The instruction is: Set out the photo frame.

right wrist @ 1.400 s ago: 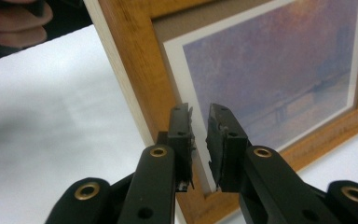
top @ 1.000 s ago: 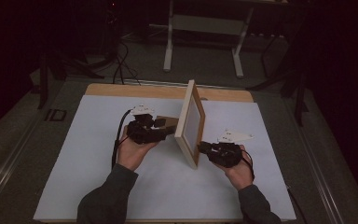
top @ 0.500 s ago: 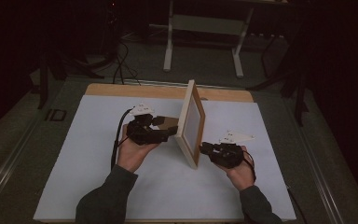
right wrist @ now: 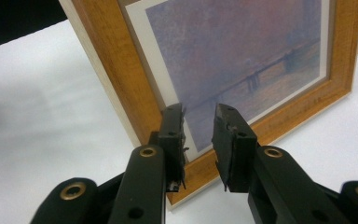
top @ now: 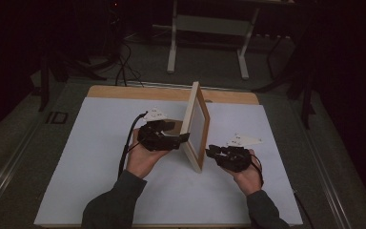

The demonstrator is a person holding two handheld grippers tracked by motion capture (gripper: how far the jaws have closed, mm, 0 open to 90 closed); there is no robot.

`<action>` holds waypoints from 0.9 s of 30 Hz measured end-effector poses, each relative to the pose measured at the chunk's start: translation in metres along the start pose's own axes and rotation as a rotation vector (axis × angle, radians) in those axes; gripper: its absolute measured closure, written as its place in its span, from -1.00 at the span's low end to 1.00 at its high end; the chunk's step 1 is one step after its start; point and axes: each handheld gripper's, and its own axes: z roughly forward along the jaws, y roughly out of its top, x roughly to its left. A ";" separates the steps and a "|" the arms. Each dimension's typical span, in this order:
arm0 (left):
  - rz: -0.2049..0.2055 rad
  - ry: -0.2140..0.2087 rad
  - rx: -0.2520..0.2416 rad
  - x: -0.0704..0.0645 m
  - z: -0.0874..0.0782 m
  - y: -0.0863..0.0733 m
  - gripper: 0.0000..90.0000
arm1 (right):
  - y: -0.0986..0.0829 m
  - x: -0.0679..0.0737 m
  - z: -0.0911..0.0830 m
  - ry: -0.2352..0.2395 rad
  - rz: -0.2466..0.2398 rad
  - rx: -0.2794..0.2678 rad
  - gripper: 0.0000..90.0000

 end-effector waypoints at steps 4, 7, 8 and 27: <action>0.012 0.008 0.017 -0.005 0.007 -0.001 -0.31 | -0.001 -0.001 -0.001 -0.004 0.007 -0.003 0.59; 0.016 0.015 0.027 -0.008 0.011 -0.001 -0.31 | -0.002 -0.002 -0.001 -0.004 0.007 -0.001 0.59; 0.015 0.017 0.027 -0.009 0.013 -0.002 -0.31 | -0.002 -0.002 -0.001 -0.005 0.007 -0.001 0.59; -0.014 0.043 0.056 -0.012 0.038 -0.010 -0.22 | -0.007 -0.004 -0.003 -0.005 0.014 0.004 0.57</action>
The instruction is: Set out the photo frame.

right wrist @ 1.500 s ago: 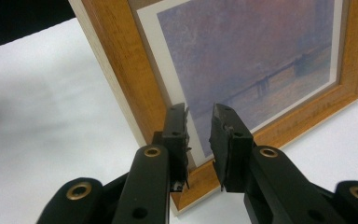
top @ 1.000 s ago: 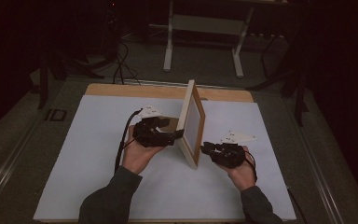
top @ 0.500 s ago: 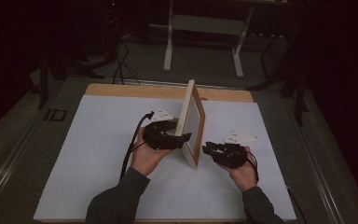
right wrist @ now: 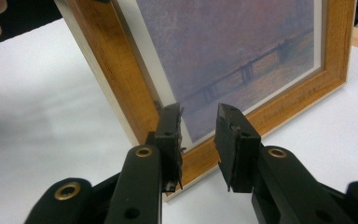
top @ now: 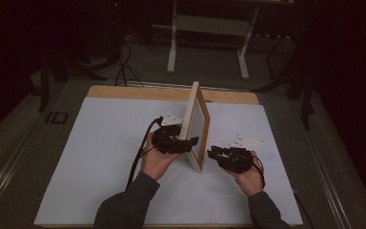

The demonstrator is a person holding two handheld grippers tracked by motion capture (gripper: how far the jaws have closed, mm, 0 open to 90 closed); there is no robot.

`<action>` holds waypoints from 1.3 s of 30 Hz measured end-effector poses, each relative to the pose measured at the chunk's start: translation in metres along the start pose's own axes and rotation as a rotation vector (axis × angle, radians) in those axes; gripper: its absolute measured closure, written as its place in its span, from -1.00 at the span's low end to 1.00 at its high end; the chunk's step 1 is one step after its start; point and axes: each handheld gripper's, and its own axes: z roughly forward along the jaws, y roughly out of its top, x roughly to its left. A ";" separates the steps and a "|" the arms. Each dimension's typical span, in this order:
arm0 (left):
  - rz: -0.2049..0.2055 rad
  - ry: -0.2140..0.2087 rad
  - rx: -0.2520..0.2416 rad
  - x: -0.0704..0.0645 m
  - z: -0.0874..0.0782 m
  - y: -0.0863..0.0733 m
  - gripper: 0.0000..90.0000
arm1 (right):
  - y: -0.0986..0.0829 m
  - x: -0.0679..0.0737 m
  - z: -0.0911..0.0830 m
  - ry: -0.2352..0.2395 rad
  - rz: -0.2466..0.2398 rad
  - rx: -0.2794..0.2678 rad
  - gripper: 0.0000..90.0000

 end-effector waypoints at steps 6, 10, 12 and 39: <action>-0.008 0.006 0.012 0.000 0.004 -0.002 -0.11 | -0.002 0.000 0.001 0.000 0.000 0.000 0.57; -0.005 0.010 0.018 0.000 0.005 -0.003 -0.04 | -0.003 0.000 0.002 0.000 0.004 0.003 0.57; -0.004 0.005 0.019 0.000 0.005 -0.004 0.00 | -0.003 0.000 0.002 0.001 0.004 0.002 0.57; 0.008 0.072 -0.005 0.000 -0.001 -0.007 0.24 | -0.007 -0.002 0.001 -0.003 0.012 0.000 0.57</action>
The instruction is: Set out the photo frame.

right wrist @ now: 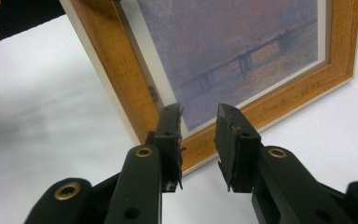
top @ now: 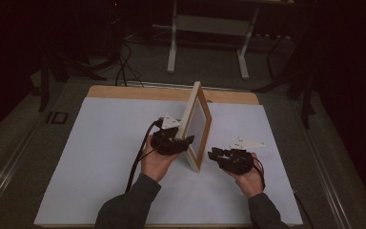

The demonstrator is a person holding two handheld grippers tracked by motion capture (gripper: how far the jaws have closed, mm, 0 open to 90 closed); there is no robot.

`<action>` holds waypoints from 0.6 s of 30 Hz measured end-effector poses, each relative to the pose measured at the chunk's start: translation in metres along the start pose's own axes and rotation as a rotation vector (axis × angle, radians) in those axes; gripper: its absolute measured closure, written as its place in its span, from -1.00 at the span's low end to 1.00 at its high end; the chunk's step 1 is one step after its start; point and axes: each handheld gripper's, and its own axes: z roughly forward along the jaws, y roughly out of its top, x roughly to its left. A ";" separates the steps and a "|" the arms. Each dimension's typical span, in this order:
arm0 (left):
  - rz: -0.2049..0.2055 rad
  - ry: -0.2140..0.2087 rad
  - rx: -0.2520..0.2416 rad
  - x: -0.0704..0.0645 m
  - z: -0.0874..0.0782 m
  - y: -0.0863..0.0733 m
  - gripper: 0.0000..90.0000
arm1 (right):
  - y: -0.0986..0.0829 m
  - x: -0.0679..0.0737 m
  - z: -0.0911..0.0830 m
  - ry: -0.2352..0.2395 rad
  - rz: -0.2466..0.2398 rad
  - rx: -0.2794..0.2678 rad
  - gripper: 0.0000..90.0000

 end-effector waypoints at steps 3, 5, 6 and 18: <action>-0.003 0.008 -0.005 0.000 -0.001 -0.001 0.25 | 0.000 0.000 0.000 -0.001 0.001 -0.002 0.57; -0.001 0.020 -0.006 0.001 -0.001 -0.001 0.26 | -0.001 -0.001 -0.001 -0.001 0.003 -0.002 0.57; -0.003 0.024 -0.008 0.001 -0.001 -0.001 0.27 | -0.001 -0.001 -0.001 -0.001 0.002 -0.002 0.57; -0.019 0.064 -0.011 0.007 -0.005 -0.002 0.36 | -0.001 -0.001 0.000 -0.003 0.004 0.000 0.57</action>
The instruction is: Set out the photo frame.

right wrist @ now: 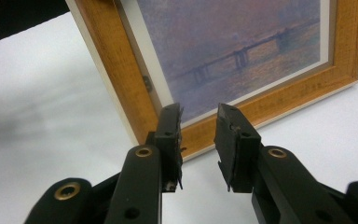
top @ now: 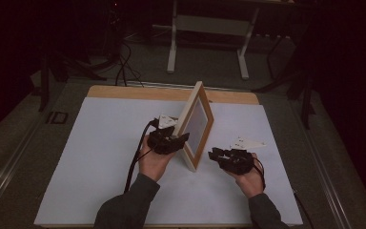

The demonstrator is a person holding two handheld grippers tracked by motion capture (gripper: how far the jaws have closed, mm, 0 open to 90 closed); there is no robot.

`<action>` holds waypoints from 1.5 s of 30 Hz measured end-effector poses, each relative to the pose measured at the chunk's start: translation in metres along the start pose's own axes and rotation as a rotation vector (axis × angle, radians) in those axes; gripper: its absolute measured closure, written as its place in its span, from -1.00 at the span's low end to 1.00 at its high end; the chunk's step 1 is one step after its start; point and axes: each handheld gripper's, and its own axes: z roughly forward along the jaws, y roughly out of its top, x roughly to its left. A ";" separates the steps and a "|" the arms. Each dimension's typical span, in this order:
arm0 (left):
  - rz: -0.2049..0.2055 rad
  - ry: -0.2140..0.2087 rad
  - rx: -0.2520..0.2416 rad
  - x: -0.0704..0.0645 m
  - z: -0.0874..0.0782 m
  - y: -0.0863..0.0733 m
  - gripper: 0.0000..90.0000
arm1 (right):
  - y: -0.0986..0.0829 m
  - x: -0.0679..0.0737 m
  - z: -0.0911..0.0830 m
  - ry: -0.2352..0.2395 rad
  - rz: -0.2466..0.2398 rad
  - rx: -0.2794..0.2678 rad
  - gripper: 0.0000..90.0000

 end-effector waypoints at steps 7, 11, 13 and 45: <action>-0.014 0.020 -0.012 0.006 -0.002 -0.001 0.42 | 0.000 -0.001 -0.001 -0.004 0.002 -0.001 0.57; -0.017 0.017 -0.013 0.008 -0.003 -0.001 0.44 | 0.000 -0.002 -0.002 -0.007 0.005 -0.002 0.57; -0.018 0.014 -0.011 0.009 -0.003 0.000 0.44 | 0.000 -0.002 -0.002 -0.007 0.007 -0.002 0.57; -0.055 -0.191 -0.016 0.044 -0.014 -0.001 0.55 | 0.004 -0.004 -0.005 -0.012 0.002 -0.010 0.56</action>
